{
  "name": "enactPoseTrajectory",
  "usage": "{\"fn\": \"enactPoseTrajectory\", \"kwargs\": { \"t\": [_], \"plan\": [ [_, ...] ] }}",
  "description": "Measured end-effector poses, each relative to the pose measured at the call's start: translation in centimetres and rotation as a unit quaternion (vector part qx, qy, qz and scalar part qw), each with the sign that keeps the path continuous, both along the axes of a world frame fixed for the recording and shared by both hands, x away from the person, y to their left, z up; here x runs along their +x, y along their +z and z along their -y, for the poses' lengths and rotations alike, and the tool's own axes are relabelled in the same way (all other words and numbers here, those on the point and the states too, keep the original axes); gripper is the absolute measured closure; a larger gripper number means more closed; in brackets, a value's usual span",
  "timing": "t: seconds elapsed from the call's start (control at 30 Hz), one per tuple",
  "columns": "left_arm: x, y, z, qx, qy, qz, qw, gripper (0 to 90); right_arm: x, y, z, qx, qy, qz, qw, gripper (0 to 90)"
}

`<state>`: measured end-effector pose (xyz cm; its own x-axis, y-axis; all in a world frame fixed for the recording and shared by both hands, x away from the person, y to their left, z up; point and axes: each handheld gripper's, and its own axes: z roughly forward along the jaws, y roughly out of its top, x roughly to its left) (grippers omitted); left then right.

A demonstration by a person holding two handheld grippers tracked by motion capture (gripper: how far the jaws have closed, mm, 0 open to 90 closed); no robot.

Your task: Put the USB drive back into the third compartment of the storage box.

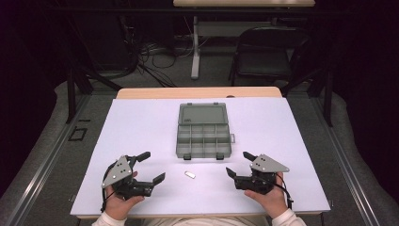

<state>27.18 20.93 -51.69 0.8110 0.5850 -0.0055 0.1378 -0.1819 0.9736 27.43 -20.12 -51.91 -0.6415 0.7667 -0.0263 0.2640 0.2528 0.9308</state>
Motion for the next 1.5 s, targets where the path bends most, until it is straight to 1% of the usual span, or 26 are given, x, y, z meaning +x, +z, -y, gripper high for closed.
{"fn": "enactPoseTrajectory", "kwargs": {
  "t": [0.03,0.2,0.3,0.33,0.4,0.47,0.53,0.63,0.73,0.8,0.87,1.1,1.2,1.27,1.43,1.47,1.5],
  "plan": [
    [0.0,0.0,0.0,-0.001,0.000,0.000,1.0000,10.1,0.0,0.0,-0.3,-0.003,0.005,-0.002,1.0000,18.1],
    [-0.1,0.0,0.1,0.004,-0.001,-0.002,1.0000,10.6,-0.1,-0.1,-1.0,-0.008,0.013,-0.004,0.9999,19.0],
    [-0.1,0.0,0.2,0.003,-0.002,-0.001,1.0000,10.7,-0.1,-0.1,-1.2,-0.006,0.014,-0.008,0.9999,20.0],
    [-0.1,0.0,0.3,0.006,-0.002,0.000,1.0000,10.8,-0.1,-0.1,-1.3,-0.008,0.015,-0.007,0.9998,20.5],
    [-0.1,0.0,0.3,0.007,-0.003,0.000,1.0000,10.8,-0.1,-0.2,-1.4,-0.008,0.015,-0.007,0.9998,20.7],
    [-0.1,0.0,0.4,0.005,-0.007,-0.002,1.0000,10.9,-0.1,-0.2,-1.8,-0.008,0.017,-0.011,0.9998,22.1],
    [-0.1,-0.1,0.4,0.004,-0.005,-0.002,1.0000,10.9,-0.1,-0.2,-1.9,-0.010,0.018,-0.011,0.9997,22.5],
    [-0.2,-0.1,0.4,0.006,-0.004,-0.005,1.0000,10.9,0.0,-0.2,-2.6,-0.012,0.023,-0.014,0.9996,23.7],
    [-0.1,-0.1,0.4,0.008,-0.004,-0.004,1.0000,10.9,0.2,-0.3,-3.0,-0.012,0.028,-0.015,0.9994,24.3],
    [-0.1,-0.1,0.5,0.009,-0.004,-0.004,0.9999,11.4,0.3,-0.4,-3.4,-0.015,0.031,-0.022,0.9992,24.5],
    [-0.2,-0.1,0.5,0.009,-0.004,-0.005,0.9999,12.0,0.3,-0.4,-3.7,-0.017,0.034,-0.022,0.9991,24.6],
    [-0.2,-0.1,0.5,0.011,-0.004,-0.008,0.9999,12.0,0.5,-0.2,-4.5,-0.020,0.042,-0.025,0.9986,24.7],
    [-0.1,-0.1,0.5,0.012,-0.004,-0.005,0.9999,12.0,0.6,-0.2,-4.7,-0.019,0.045,-0.025,0.9985,25.1],
    [-0.1,-0.1,0.5,0.012,-0.004,-0.005,0.9999,12.0,0.7,-0.2,-5.0,-0.020,0.046,-0.031,0.9982,26.0],
    [-0.1,-0.2,0.5,0.010,-0.003,-0.007,0.9999,12.4,1.0,-0.1,-5.3,-0.023,0.048,-0.034,0.9980,27.2],
    [-0.1,-0.2,0.5,0.010,-0.003,-0.008,0.9999,12.4,1.1,-0.1,-5.5,-0.023,0.047,-0.039,0.9979,28.1],
    [-0.1,-0.2,0.5,0.010,-0.003,-0.008,0.9999,12.5,1.1,-0.1,-5.5,-0.024,0.048,-0.039,0.9978,28.2]
  ]
}}
